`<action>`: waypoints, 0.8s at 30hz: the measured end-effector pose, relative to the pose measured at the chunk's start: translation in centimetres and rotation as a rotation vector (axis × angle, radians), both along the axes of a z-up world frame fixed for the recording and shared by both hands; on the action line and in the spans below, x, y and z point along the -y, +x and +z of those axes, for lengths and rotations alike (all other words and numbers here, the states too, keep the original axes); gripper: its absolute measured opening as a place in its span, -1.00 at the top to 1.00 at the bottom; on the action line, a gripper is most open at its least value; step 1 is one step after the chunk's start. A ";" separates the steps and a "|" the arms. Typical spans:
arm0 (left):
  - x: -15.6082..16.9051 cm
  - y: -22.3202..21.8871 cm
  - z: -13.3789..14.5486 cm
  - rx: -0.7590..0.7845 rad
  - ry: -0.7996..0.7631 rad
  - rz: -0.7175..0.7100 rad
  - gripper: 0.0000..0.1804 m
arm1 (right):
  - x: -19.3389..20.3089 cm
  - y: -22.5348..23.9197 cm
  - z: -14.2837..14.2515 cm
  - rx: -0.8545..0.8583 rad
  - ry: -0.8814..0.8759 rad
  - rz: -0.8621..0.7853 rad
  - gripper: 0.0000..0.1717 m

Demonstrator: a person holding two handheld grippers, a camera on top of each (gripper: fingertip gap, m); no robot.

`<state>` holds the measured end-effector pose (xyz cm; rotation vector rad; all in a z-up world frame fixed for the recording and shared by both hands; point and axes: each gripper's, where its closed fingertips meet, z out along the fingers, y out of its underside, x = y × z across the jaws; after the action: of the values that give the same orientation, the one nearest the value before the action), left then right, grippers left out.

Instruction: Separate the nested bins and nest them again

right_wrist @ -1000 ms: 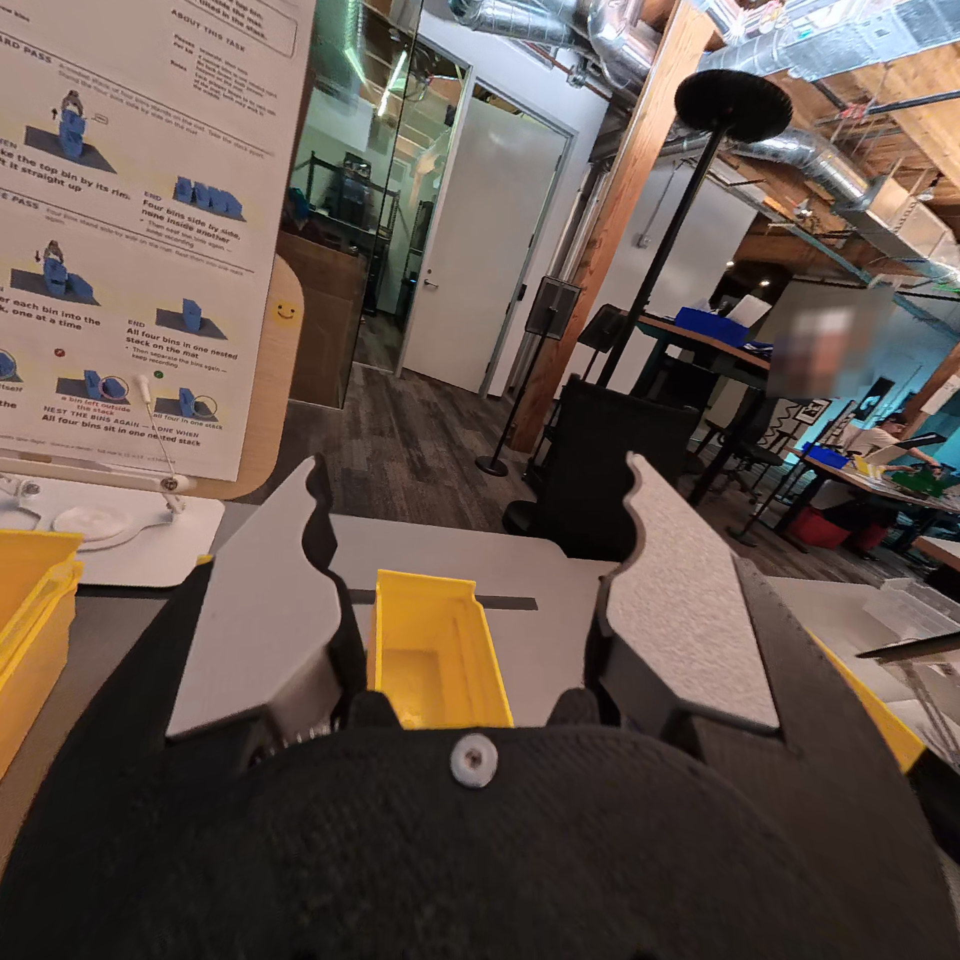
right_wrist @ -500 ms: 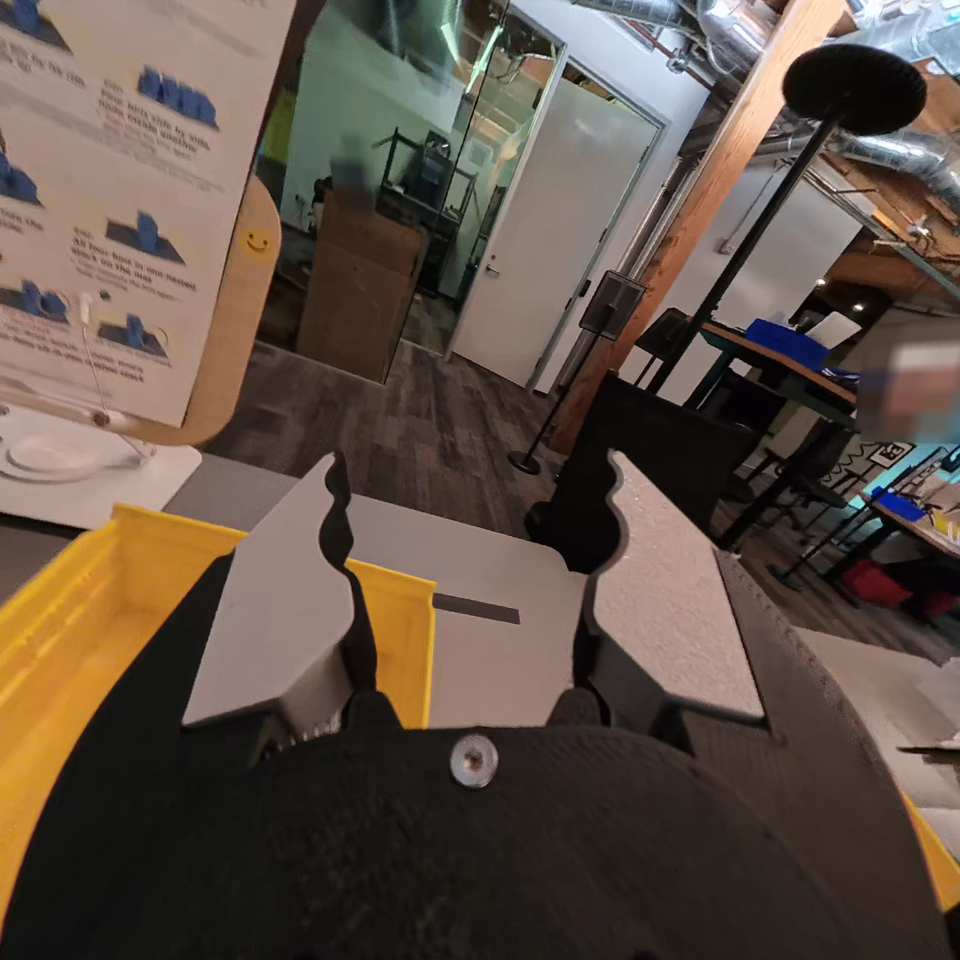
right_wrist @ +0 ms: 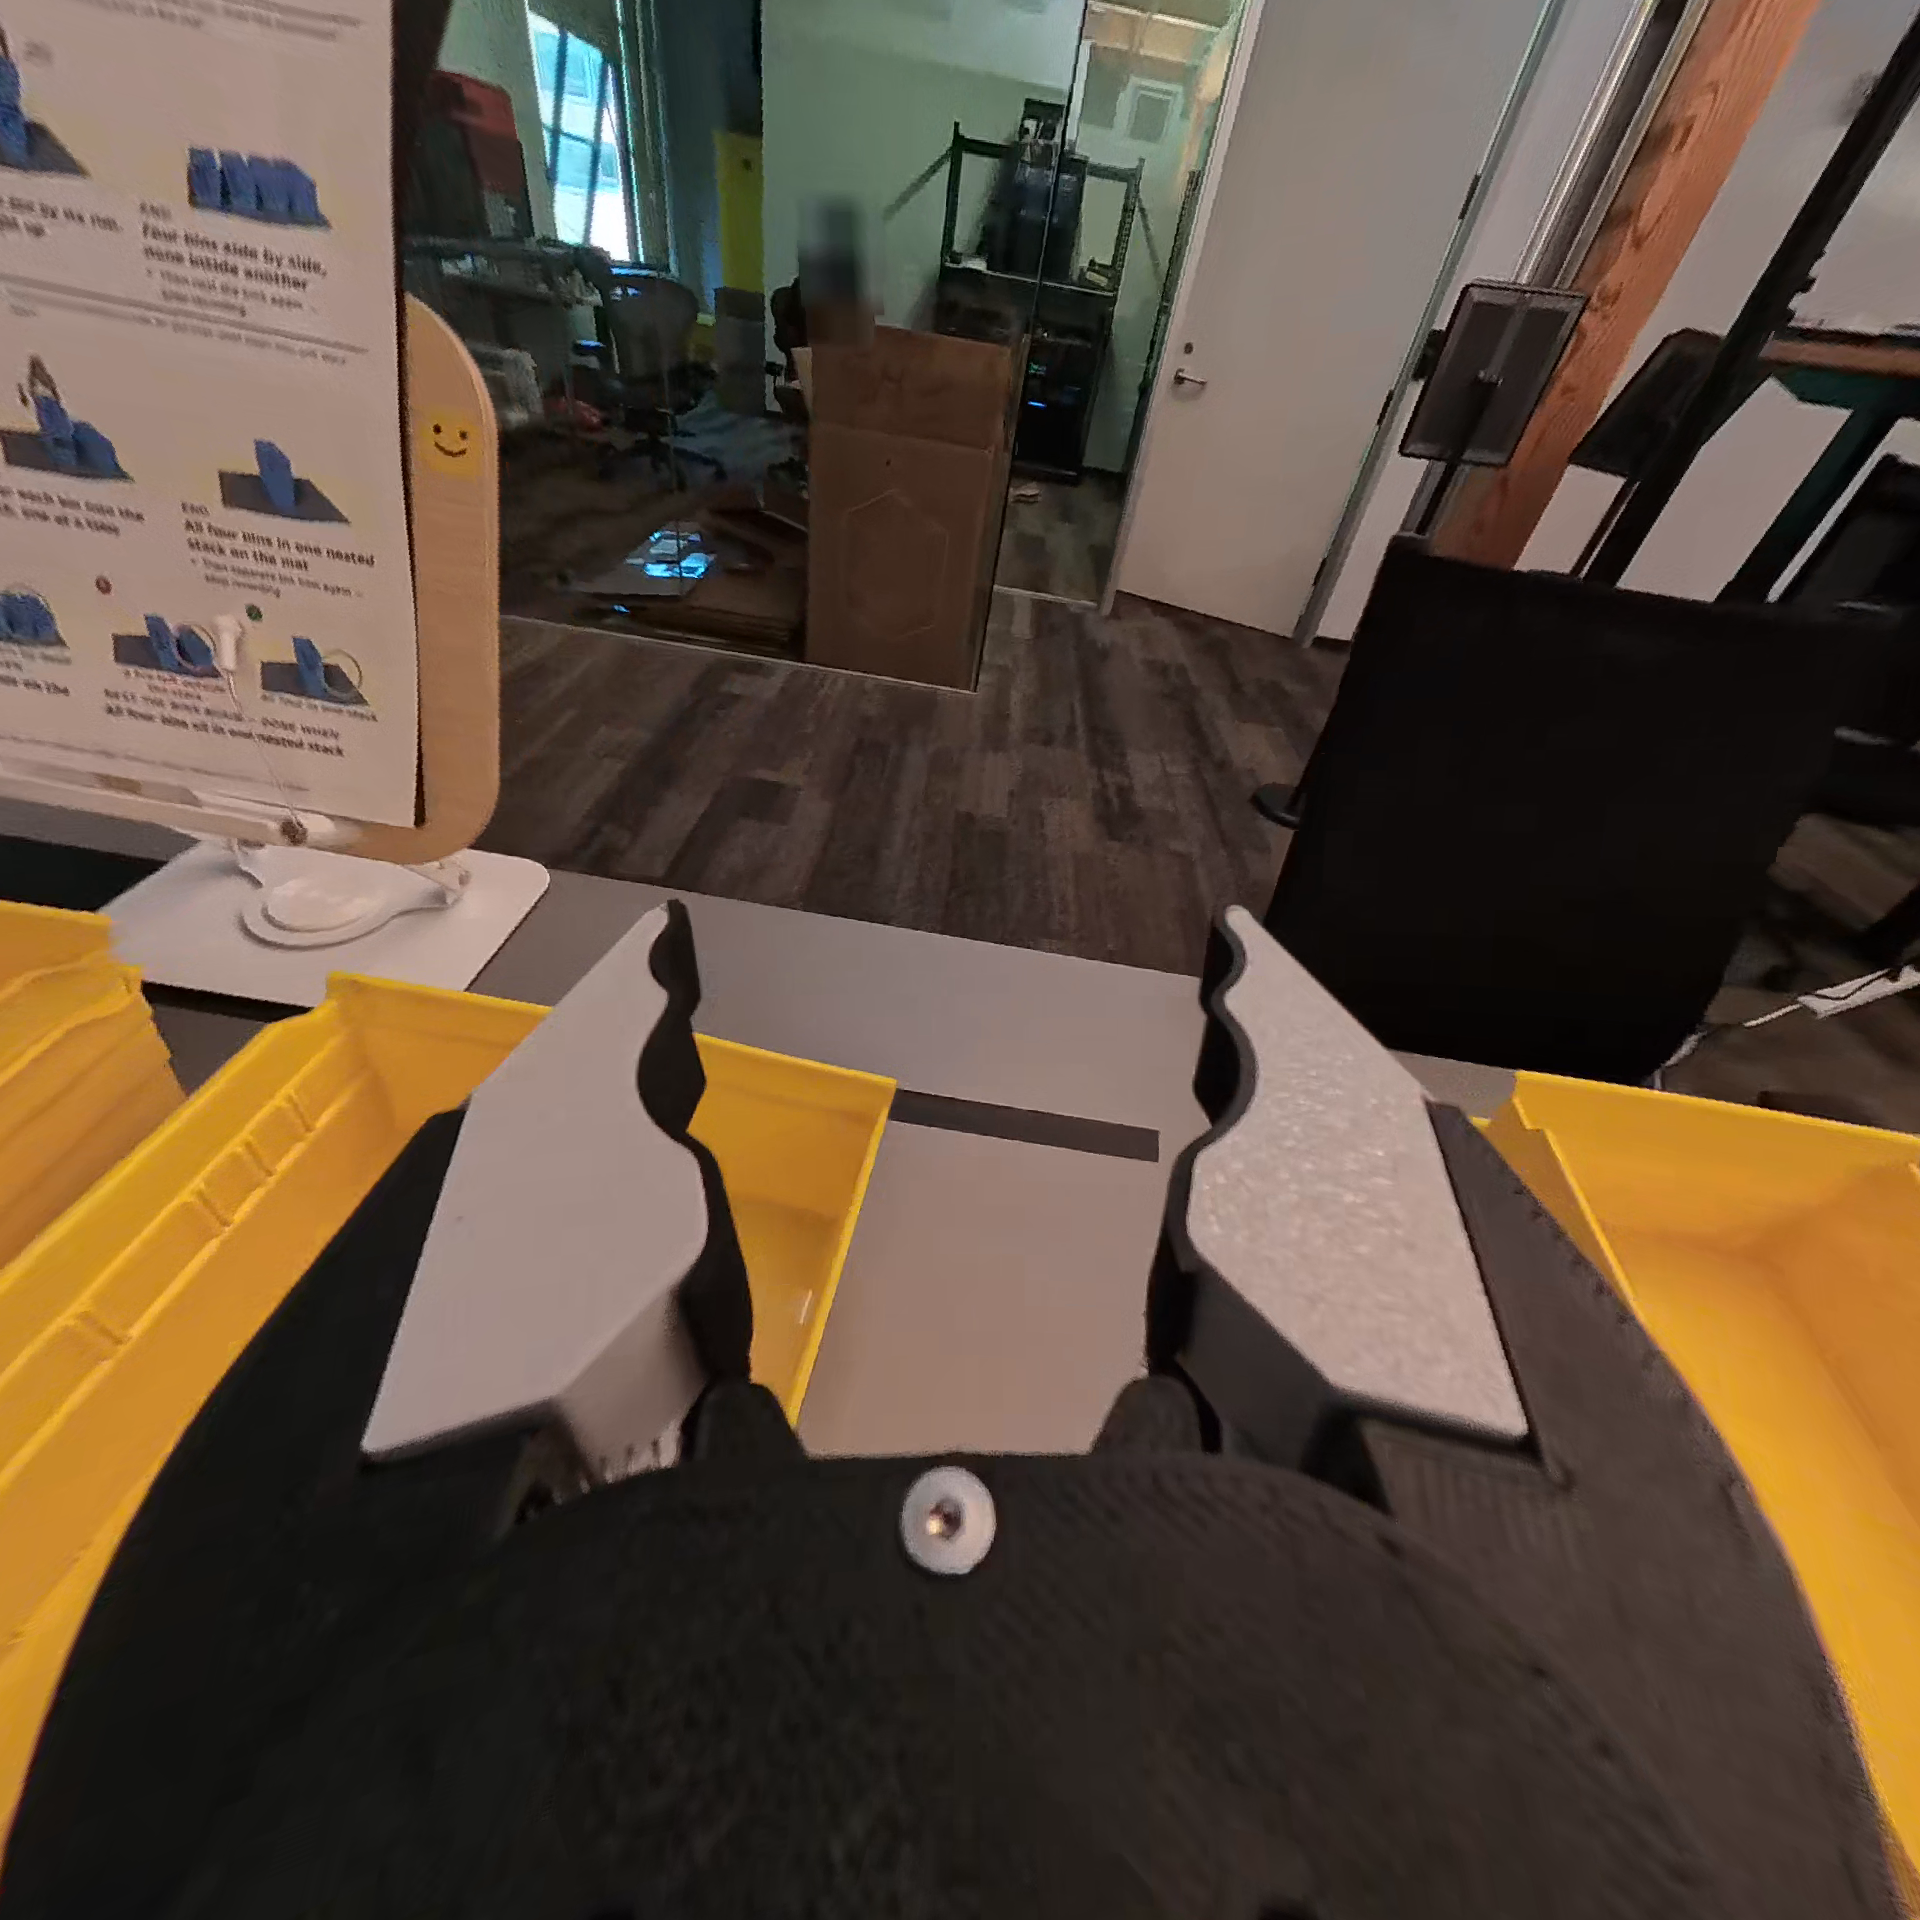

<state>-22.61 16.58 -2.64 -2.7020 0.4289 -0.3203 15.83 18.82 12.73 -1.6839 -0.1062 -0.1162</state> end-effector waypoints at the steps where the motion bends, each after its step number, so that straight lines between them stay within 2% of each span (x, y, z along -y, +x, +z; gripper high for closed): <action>1: 0.1 0.0 -0.7 -0.030 -0.036 0.015 -0.52 | 0.2 0.3 0.2 -0.012 0.007 0.002 -0.13; 4: 0.5 0.3 -2.3 -0.100 -0.098 0.023 -0.50 | 0.9 0.4 0.9 -0.033 0.027 0.014 -0.13; 11: 0.0 0.7 -4.2 -0.227 -0.116 -0.001 -0.55 | 1.0 -0.9 0.7 -0.056 0.006 0.078 -0.13; 14: 0.0 0.6 -5.2 -0.216 -0.147 0.013 -0.58 | 0.9 -1.3 0.6 -0.074 0.005 0.102 -0.12; 19: 0.2 0.6 -5.8 -0.229 -0.212 0.055 -0.62 | 0.8 -1.8 0.3 -0.070 -0.015 0.107 -0.13; 24: 0.4 0.3 -5.3 -0.300 -0.262 0.041 -0.51 | 0.5 -2.3 -0.3 -0.068 -0.043 0.124 -0.13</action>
<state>-22.30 16.15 -7.99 -3.0239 0.4399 0.0485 13.51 18.33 12.42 -1.7174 -0.1628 0.0363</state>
